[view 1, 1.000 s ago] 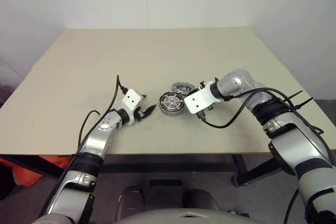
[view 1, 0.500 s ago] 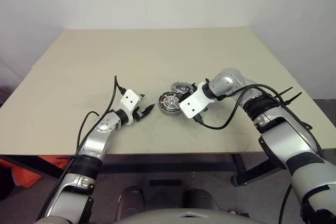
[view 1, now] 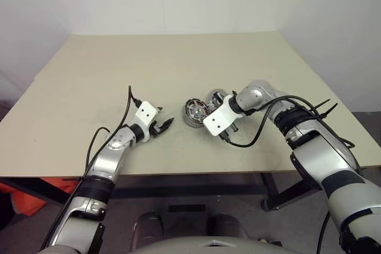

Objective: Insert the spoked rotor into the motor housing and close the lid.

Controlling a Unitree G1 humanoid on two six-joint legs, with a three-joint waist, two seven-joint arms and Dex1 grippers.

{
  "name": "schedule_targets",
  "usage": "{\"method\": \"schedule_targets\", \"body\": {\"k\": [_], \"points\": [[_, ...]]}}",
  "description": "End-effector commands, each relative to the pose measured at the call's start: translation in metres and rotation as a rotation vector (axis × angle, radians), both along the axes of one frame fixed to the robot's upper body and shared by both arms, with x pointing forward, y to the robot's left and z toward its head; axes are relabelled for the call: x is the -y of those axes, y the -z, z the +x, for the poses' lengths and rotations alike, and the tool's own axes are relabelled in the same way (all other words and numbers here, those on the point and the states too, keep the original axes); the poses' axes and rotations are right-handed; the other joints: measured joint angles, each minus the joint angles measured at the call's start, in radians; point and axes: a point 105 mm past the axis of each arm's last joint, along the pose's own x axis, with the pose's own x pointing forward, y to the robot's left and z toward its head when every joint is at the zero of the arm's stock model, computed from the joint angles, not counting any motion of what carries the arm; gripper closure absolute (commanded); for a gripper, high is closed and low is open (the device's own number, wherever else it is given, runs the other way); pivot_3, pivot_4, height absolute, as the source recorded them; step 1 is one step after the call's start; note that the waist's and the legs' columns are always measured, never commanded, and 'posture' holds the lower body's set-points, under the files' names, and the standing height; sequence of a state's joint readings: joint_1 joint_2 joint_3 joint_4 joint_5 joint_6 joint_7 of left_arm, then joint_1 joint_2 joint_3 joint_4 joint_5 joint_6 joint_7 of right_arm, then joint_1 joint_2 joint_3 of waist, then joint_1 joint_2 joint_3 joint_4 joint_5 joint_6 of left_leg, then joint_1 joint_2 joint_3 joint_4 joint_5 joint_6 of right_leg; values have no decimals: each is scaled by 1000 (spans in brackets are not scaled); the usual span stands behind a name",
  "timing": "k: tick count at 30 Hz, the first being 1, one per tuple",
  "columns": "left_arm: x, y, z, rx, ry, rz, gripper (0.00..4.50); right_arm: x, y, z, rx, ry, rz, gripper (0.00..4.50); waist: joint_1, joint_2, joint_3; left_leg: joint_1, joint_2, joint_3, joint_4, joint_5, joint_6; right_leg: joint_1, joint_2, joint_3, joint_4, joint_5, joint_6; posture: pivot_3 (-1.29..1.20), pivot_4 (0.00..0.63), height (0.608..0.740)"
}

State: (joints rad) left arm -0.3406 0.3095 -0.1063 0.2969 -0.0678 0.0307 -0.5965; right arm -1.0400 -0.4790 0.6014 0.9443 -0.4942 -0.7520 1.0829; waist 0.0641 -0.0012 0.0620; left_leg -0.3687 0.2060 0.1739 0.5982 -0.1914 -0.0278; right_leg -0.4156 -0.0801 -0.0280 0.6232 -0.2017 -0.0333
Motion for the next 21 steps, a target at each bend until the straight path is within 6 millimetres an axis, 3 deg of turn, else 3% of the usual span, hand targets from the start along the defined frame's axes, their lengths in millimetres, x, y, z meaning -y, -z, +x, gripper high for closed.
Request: {"method": "schedule_targets", "body": {"k": [1,7,11,16,21], "points": [[2,-17,4,66,0,-12,1395,1,-4,6,16,32,13,4478,0,0,0,0,0,0,0,0,0,0,0,0,0,0,0,0,0,740],[1,-14,2,64,-11,-14,1395,-4,-27,10,-97,169,198,4478,-1,0,0,0,0,0,0,0,0,0,1,0,0,0,-1,0,0,740],[0,-10,-1,57,-23,-17,1395,10,-44,9,-247,335,281,4478,6,1,1,-4,0,0,0,0,0,-3,1,0,0,1,-1,0,0,740],[0,-7,-3,51,-30,-22,1395,26,-48,-7,-320,378,244,4478,22,0,1,-11,1,0,0,-1,3,-8,1,-2,-2,1,-2,0,0,740],[1,-7,-4,51,-33,-25,1395,11,-52,-27,-418,370,274,4478,29,1,1,-10,1,0,0,-1,2,-8,1,-1,-2,1,-2,0,0,740]]}}
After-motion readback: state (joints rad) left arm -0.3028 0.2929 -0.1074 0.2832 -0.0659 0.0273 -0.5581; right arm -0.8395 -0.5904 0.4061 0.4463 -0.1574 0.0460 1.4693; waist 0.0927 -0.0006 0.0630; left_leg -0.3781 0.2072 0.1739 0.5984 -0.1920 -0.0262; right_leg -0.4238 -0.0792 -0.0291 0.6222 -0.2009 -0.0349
